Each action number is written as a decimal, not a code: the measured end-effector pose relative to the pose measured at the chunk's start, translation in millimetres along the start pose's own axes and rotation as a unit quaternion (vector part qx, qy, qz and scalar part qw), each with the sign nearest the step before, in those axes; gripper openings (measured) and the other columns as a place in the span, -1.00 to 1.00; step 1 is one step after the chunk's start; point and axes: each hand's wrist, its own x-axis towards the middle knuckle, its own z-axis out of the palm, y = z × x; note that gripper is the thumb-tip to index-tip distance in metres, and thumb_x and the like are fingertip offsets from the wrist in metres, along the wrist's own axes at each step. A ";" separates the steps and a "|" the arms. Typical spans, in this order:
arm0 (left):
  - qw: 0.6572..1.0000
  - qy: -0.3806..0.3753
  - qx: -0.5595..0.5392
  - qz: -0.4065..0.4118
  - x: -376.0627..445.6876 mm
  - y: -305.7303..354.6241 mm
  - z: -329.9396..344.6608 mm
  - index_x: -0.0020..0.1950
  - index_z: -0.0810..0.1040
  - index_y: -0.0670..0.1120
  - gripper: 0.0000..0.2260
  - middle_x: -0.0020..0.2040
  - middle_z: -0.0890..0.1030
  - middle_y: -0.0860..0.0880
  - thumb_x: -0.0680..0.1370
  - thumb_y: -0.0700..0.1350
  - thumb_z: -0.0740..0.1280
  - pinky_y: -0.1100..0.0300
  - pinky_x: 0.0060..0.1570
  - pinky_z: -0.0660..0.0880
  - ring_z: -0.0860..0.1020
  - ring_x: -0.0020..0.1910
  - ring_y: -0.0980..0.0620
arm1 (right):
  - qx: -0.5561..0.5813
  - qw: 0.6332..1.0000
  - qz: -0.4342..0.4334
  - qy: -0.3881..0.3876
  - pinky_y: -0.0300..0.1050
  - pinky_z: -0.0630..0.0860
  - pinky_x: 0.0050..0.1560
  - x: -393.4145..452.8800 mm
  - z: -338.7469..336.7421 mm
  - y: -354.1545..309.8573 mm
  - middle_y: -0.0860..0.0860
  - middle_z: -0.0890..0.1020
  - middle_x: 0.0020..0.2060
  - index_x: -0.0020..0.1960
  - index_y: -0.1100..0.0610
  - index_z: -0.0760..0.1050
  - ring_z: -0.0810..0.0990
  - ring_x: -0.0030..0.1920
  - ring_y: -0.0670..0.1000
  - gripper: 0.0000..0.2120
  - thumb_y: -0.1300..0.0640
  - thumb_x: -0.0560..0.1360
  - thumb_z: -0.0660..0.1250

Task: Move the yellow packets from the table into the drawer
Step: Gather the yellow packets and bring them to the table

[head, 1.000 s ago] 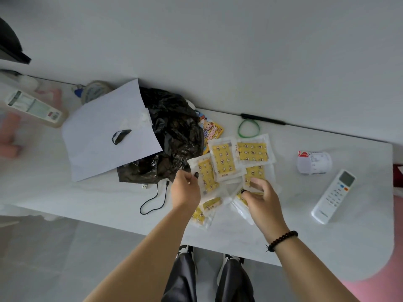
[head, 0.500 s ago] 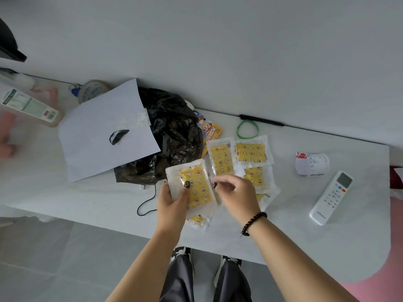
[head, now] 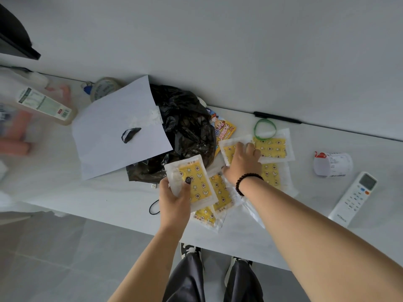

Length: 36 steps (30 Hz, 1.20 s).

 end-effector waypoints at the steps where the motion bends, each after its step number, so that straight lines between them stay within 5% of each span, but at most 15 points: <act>1: 1.000 -0.005 -0.005 0.008 -0.3 0.4 -0.6 0.13 0.40 -0.03 -0.84 -0.01 0.61 -0.03 0.59 -0.19 0.27 0.36 -0.33 0.51 0.61 -0.09 0.05 | -0.020 1.000 -0.019 0.011 0.08 0.50 0.10 -2.3 1.6 1.2 0.19 0.22 0.37 0.44 0.20 0.11 0.23 0.33 0.21 -0.27 -0.08 0.44 0.36; 6: 0.999 -0.032 -0.005 0.043 -5.6 0.3 -3.5 0.20 0.40 0.13 -0.69 0.02 0.63 0.02 0.57 -0.23 0.29 0.35 -0.31 0.54 0.64 -0.01 0.01 | -0.147 0.983 -0.107 0.015 0.07 0.46 0.19 -3.3 9.4 13.6 0.27 0.23 0.39 0.47 0.30 0.01 0.23 0.36 0.27 -0.23 -0.09 0.49 0.26; 10: 0.997 -0.049 0.006 0.055 -9.9 0.7 -6.4 0.49 -0.05 0.34 -0.30 0.32 0.45 0.15 0.60 -0.20 0.25 0.39 -0.32 0.53 0.61 -0.07 0.24 | -0.189 0.972 -0.133 -0.027 0.15 0.54 0.11 -10.3 13.1 23.8 0.26 0.03 0.48 0.50 0.23 -0.14 0.12 0.41 0.31 -0.22 0.09 0.50 0.28; 12: 0.995 -0.060 0.023 0.071 -11.0 0.7 -8.6 0.49 -0.04 0.35 -0.31 0.26 0.46 0.22 0.60 -0.24 0.22 0.42 -0.36 0.48 0.60 -0.18 0.30 | -0.204 0.966 -0.156 -0.019 0.11 0.54 0.10 -11.2 9.3 29.1 0.25 0.09 0.47 0.50 0.23 -0.11 0.18 0.39 0.29 -0.24 0.22 0.47 0.28; 14: 0.994 -0.084 0.023 0.072 -9.7 -0.7 -9.0 0.45 0.21 0.30 -0.44 0.22 0.52 0.14 0.61 -0.27 0.19 0.45 -0.29 0.48 0.59 -0.13 0.27 | -0.140 0.977 -0.161 0.019 0.04 0.56 0.00 -11.0 0.9 33.4 0.21 0.29 0.38 0.47 0.21 0.04 0.33 0.29 0.22 -0.37 0.30 0.47 0.23; 17: 0.992 -0.111 0.020 0.057 -7.3 -4.6 -7.6 0.21 0.54 0.15 -0.62 0.17 0.59 0.01 0.61 -0.30 0.18 0.43 -0.17 0.48 0.59 -0.10 0.26 | 0.127 0.989 -0.072 0.026 -0.05 0.50 -0.17 -15.1 -15.7 36.0 0.19 0.49 0.21 0.42 0.18 0.22 0.53 0.06 0.18 -0.49 0.36 0.49 0.17; 20: 0.992 -0.115 0.020 0.048 -8.4 -4.4 -1.5 0.12 0.61 0.09 -0.67 0.06 0.63 0.07 0.58 -0.29 0.22 0.35 -0.19 0.49 0.58 -0.16 0.18 | 0.285 0.955 -0.032 0.068 -0.24 0.43 -0.27 -36.2 -27.0 34.8 0.23 0.57 0.05 0.33 0.29 0.29 0.54 -0.18 0.11 -0.63 0.37 0.52 0.15; 23: 0.992 -0.123 -0.029 0.022 -12.6 -0.5 6.8 0.06 0.64 0.05 -0.70 -0.07 0.65 0.05 0.58 -0.30 0.22 0.26 -0.23 0.51 0.56 -0.22 0.12 | 0.330 0.931 -0.118 0.101 -0.48 0.43 -0.37 -76.1 -23.1 25.9 0.13 0.57 -0.08 0.33 0.26 0.31 0.52 -0.31 -0.11 -0.61 0.40 0.52 0.20; 26: 0.979 -0.169 -0.112 -0.028 -11.9 0.7 13.2 0.12 0.64 -0.06 -0.75 0.03 0.66 -0.09 0.59 -0.11 0.19 0.06 0.01 0.53 0.61 0.02 -0.05 | 0.319 0.910 -0.236 0.121 -0.29 0.56 0.04 -100.2 -1.4 24.3 0.10 0.55 0.18 0.32 0.20 0.37 0.59 0.07 -0.02 -0.50 0.47 0.43 0.28; 28: 0.965 -0.200 -0.157 -0.070 -10.3 1.1 13.5 0.15 0.60 -0.17 -0.63 0.02 0.64 -0.17 0.55 0.04 0.19 0.03 -0.03 0.53 0.59 0.02 -0.14 | 0.271 0.900 -0.311 0.140 -0.12 0.48 0.25 -103.9 13.6 27.8 0.08 0.42 0.32 0.29 0.20 0.41 0.40 0.34 0.05 -0.45 0.50 0.34 0.32; 32: 0.961 -0.195 -0.183 -0.077 -11.2 0.2 13.8 0.06 0.65 -0.12 -0.76 -0.04 0.65 -0.19 0.52 0.00 0.34 0.04 -0.12 0.56 0.62 -0.11 -0.11 | 0.230 0.900 -0.340 0.145 -0.02 0.55 0.14 -99.7 19.4 30.8 0.10 0.34 0.27 0.22 0.15 0.46 0.33 0.35 0.14 -0.49 0.45 0.32 0.31; 36: 0.973 -0.151 -0.161 -0.071 -10.5 -6.2 16.3 0.06 0.63 -0.11 -0.84 -0.10 0.67 -0.12 0.51 -0.27 0.36 0.04 -0.08 0.58 0.62 -0.16 -0.07 | 0.222 0.901 -0.350 0.124 0.14 0.35 0.35 -92.5 18.3 36.8 0.07 0.49 0.17 0.21 0.21 0.52 0.36 0.35 0.10 -0.56 0.28 0.35 0.20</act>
